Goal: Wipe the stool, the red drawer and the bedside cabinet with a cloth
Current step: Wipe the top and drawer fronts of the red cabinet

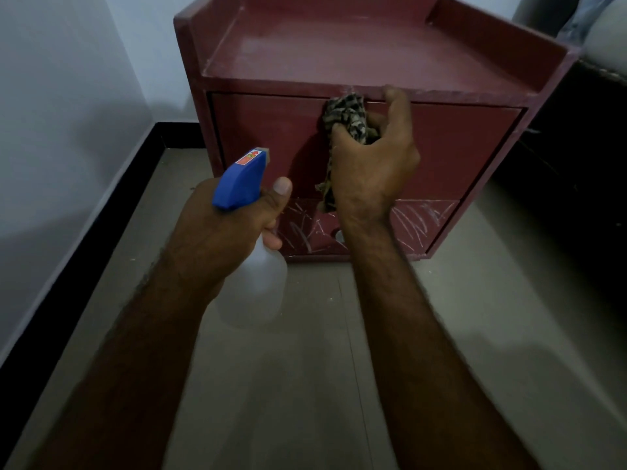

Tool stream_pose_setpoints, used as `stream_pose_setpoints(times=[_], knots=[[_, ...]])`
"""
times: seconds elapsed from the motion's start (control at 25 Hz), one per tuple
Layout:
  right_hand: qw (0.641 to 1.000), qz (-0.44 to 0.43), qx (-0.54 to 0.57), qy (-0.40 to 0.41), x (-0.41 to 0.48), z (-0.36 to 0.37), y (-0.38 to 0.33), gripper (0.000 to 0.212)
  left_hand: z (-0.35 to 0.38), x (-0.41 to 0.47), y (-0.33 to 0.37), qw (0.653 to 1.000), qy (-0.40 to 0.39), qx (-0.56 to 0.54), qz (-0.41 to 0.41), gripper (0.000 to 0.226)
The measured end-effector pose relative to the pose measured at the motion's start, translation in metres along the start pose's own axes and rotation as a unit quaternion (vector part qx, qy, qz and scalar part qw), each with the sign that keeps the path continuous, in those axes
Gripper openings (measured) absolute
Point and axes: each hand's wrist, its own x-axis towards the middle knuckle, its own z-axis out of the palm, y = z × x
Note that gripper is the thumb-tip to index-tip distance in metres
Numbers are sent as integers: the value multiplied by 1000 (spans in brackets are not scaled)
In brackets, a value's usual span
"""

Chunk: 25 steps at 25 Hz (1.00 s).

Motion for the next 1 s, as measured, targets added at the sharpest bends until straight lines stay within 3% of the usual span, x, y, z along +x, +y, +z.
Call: stream_pose_setpoints(times=[0.12,0.36,0.6,0.76,1.0], knots=[[999,-22,3,-25,-3,0,4,64,-2,1,-2,1000,8,-6,2,21],[998,32,-23,43,9,-17,23,60,-5,2,-3,1000,7,-13,1,18],[999,-16,-39,-25,-11,5,10,60,1,0,0,1000,3,-18,7,23],[999,25,-42,20,-2,-4,16,63,-7,1,-2,1000,13,-23,9,20],[998,-52,-22,-36,-23,13,0,62,-18,1,-7,998,23,-43,26,6]])
